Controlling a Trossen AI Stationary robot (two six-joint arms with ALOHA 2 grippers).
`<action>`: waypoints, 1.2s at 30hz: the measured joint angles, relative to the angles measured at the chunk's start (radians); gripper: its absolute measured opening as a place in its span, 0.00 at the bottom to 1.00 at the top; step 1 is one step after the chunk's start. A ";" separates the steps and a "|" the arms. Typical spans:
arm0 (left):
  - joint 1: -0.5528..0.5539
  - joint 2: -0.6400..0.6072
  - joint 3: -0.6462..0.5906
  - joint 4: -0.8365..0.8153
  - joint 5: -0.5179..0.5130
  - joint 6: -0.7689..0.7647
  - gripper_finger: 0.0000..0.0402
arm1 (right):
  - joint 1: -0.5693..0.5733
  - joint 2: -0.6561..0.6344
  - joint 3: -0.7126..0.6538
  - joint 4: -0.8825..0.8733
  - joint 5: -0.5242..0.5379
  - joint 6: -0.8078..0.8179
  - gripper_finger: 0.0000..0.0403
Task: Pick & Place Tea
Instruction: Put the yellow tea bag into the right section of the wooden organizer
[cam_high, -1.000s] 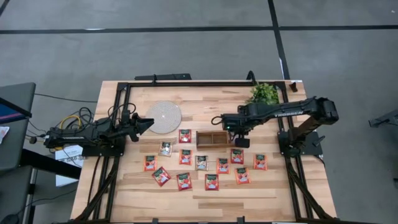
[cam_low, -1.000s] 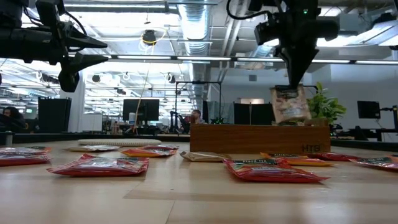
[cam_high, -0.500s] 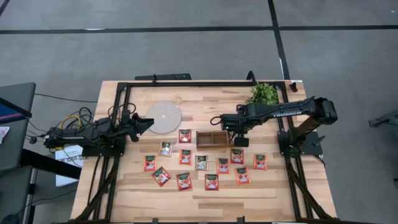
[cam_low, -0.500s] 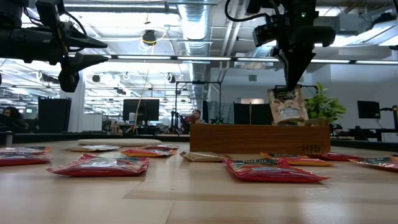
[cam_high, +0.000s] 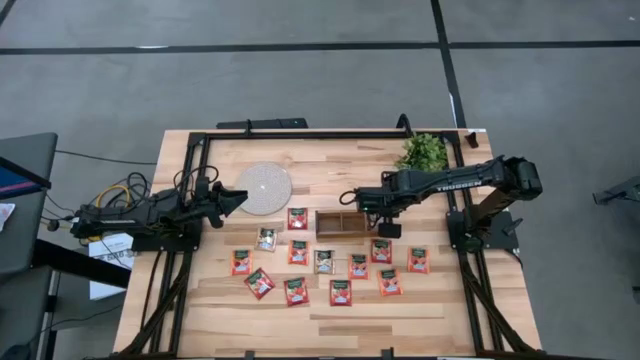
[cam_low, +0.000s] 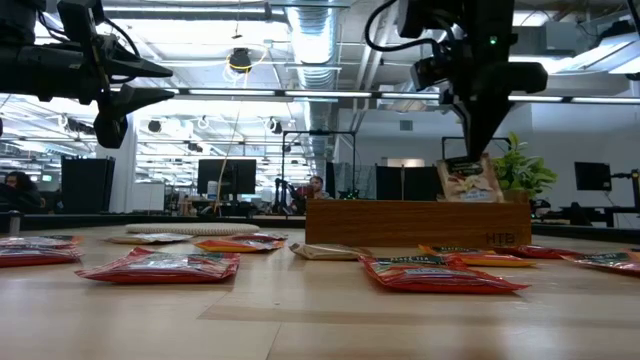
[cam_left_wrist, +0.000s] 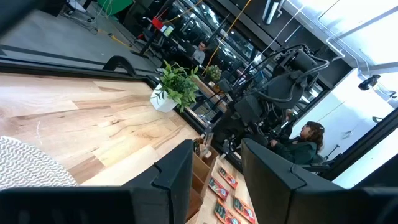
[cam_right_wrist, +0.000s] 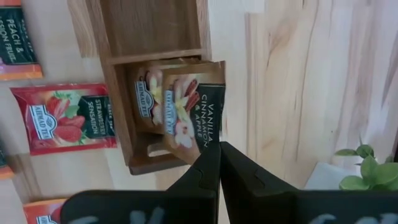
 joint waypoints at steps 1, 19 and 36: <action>0.000 0.000 0.000 0.000 0.000 0.000 0.32 | 0.000 0.000 0.000 0.001 0.000 0.000 0.00; 0.000 0.000 0.000 0.000 0.000 0.000 0.32 | -0.002 0.000 0.000 0.009 0.000 0.000 0.00; 0.000 0.000 0.000 0.000 0.000 -0.001 0.32 | -0.002 0.000 0.016 -0.019 -0.002 0.030 0.19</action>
